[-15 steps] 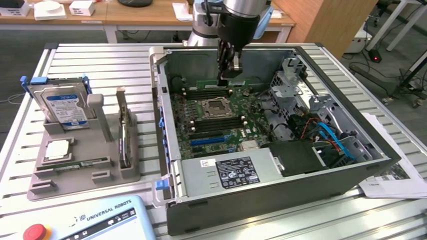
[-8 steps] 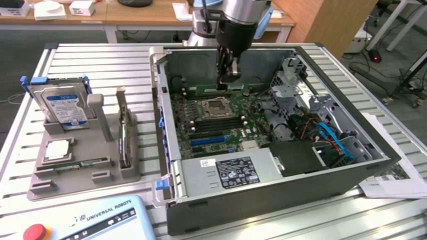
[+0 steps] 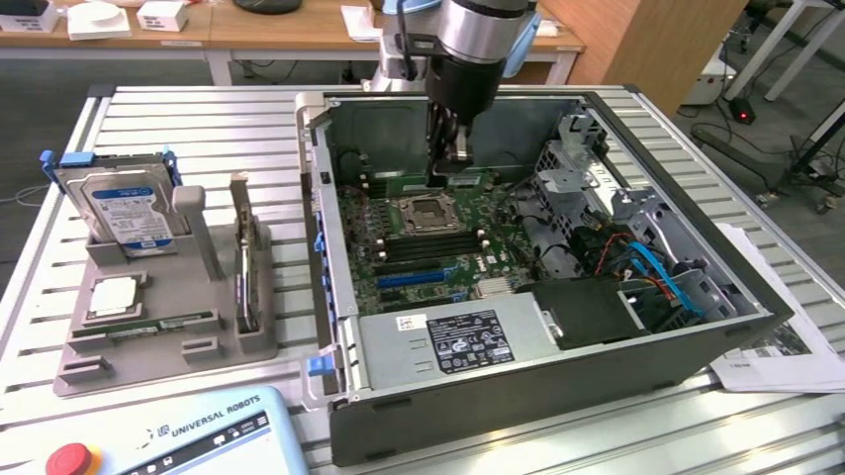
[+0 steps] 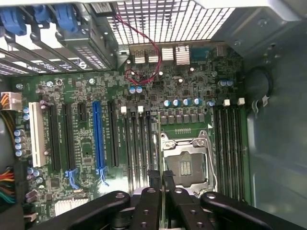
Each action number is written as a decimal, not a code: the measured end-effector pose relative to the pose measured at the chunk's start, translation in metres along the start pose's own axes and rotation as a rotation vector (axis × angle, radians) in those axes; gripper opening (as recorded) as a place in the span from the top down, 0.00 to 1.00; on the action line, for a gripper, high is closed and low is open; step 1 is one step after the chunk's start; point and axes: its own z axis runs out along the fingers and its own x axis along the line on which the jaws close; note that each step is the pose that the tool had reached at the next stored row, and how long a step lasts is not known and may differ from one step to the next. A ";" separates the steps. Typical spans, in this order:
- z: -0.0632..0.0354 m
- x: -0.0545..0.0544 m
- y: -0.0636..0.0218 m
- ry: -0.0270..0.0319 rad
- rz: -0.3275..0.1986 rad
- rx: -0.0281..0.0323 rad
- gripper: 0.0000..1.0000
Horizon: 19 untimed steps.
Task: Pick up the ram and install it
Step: 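Insert the ram into the slot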
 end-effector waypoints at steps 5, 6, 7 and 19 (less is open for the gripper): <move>0.0091 0.000 -0.0005 0.0001 0.000 0.0000 0.87; 0.0109 0.000 -0.0006 0.0001 0.000 0.0000 0.87; 0.0126 0.000 -0.0007 0.0002 0.000 -0.0001 0.87; 0.0345 0.000 -0.0019 0.0001 0.000 -0.0001 0.87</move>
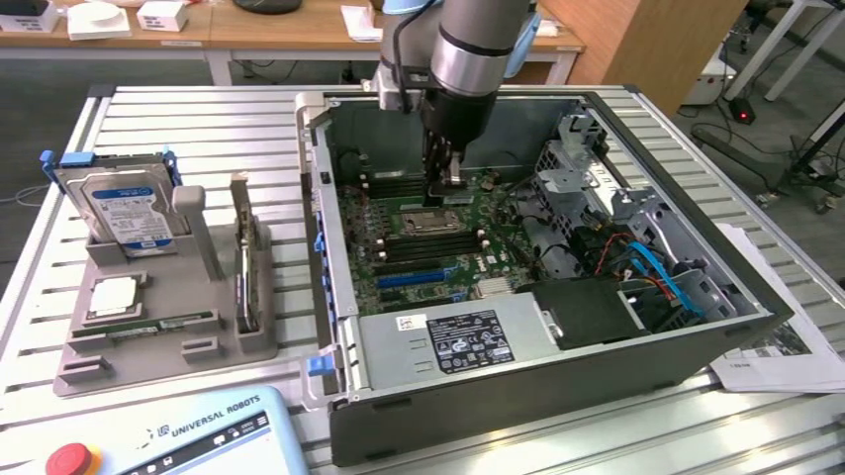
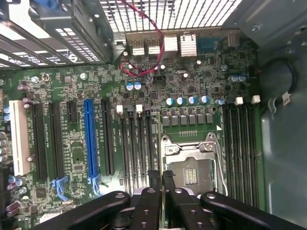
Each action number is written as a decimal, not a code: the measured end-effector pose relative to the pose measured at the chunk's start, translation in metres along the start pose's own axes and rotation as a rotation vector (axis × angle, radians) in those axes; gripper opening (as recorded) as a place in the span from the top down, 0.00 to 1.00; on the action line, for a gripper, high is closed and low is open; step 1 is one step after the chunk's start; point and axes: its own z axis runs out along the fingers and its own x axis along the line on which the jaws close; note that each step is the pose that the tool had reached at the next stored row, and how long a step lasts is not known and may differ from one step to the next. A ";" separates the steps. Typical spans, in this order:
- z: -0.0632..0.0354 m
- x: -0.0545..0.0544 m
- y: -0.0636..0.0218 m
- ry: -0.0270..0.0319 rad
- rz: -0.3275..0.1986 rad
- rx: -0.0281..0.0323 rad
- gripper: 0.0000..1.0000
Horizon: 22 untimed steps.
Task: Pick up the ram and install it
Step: 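Insert the ram into the slot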
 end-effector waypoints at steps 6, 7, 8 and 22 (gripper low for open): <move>0.0109 0.000 -0.0006 -0.0001 0.000 0.0000 0.87; 0.0118 0.000 -0.0007 -0.0001 0.000 0.0000 0.87; 0.0117 0.000 -0.0006 0.0001 0.000 0.0000 0.87; 0.0121 0.002 -0.0009 0.0206 0.001 0.0018 0.87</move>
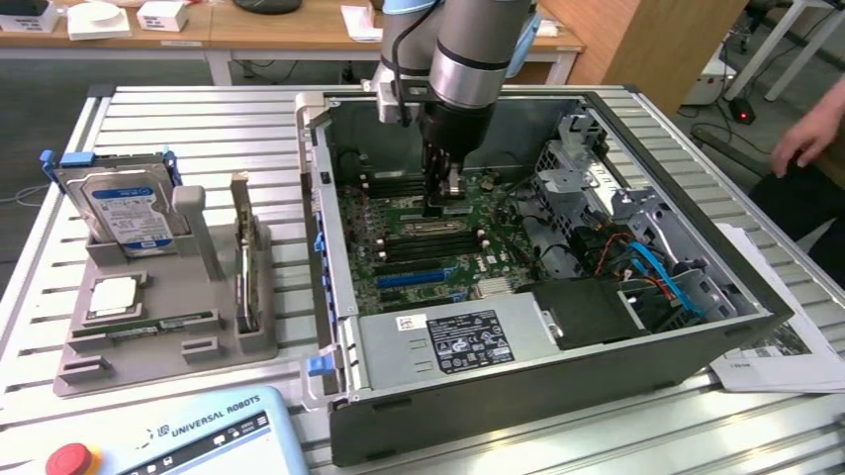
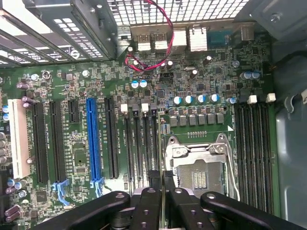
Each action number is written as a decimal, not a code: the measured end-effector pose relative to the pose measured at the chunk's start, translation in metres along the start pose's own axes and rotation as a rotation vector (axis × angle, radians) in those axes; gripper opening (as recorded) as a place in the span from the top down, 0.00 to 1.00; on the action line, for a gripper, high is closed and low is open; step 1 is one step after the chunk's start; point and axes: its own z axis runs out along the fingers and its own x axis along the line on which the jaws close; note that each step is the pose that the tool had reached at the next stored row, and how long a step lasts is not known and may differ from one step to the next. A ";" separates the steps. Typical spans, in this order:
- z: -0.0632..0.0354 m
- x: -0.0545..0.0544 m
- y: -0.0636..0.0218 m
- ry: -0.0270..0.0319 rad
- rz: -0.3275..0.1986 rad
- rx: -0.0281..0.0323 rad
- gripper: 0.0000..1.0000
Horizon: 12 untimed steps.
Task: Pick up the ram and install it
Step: 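Insert the ram into the slot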
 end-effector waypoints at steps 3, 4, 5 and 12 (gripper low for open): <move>0.0000 0.000 0.0000 0.0001 0.000 0.0001 0.87; 0.0000 0.000 0.0000 0.0003 0.000 0.0001 0.87; 0.0000 0.000 0.0001 0.0010 0.000 0.0001 0.87; 0.0000 0.000 0.0000 0.0040 0.000 0.0004 0.87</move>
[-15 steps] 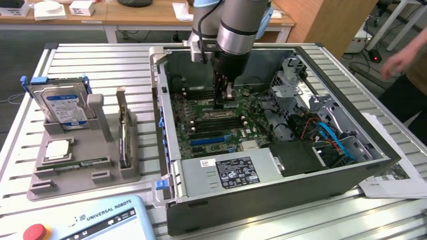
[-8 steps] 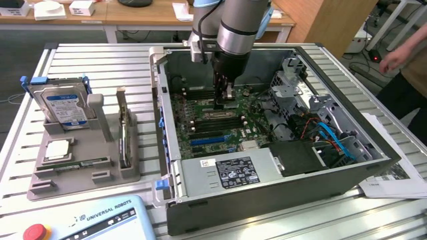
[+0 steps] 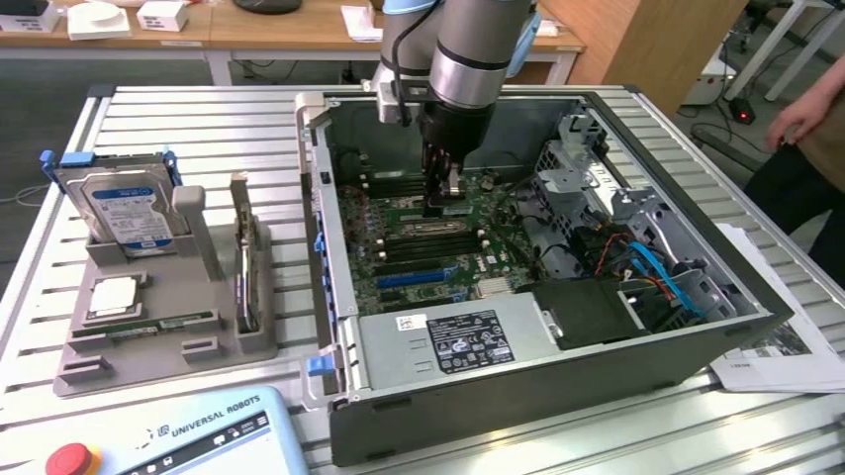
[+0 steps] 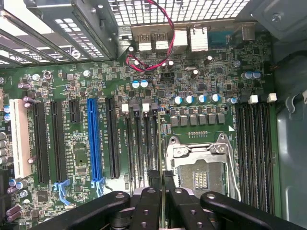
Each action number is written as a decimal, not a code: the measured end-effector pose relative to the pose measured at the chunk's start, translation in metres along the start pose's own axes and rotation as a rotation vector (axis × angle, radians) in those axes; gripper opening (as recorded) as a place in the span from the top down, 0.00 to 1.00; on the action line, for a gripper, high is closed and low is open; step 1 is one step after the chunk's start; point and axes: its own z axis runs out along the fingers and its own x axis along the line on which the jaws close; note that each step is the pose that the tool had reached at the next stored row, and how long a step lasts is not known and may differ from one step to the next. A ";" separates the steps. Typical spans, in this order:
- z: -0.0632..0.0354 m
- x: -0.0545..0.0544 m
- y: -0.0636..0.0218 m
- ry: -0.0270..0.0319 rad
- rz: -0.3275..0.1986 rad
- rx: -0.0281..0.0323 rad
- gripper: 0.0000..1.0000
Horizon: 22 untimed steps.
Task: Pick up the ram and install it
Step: 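Insert the ram into the slot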
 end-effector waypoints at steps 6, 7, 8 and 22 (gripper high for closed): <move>0.0000 0.002 -0.0002 0.0021 0.000 0.0002 0.87; 0.0001 0.003 -0.0003 0.0026 0.000 0.0003 0.87; 0.0001 0.003 -0.0003 0.0033 0.000 0.0003 0.87; 0.0002 0.014 -0.0012 0.0126 0.001 0.0011 0.87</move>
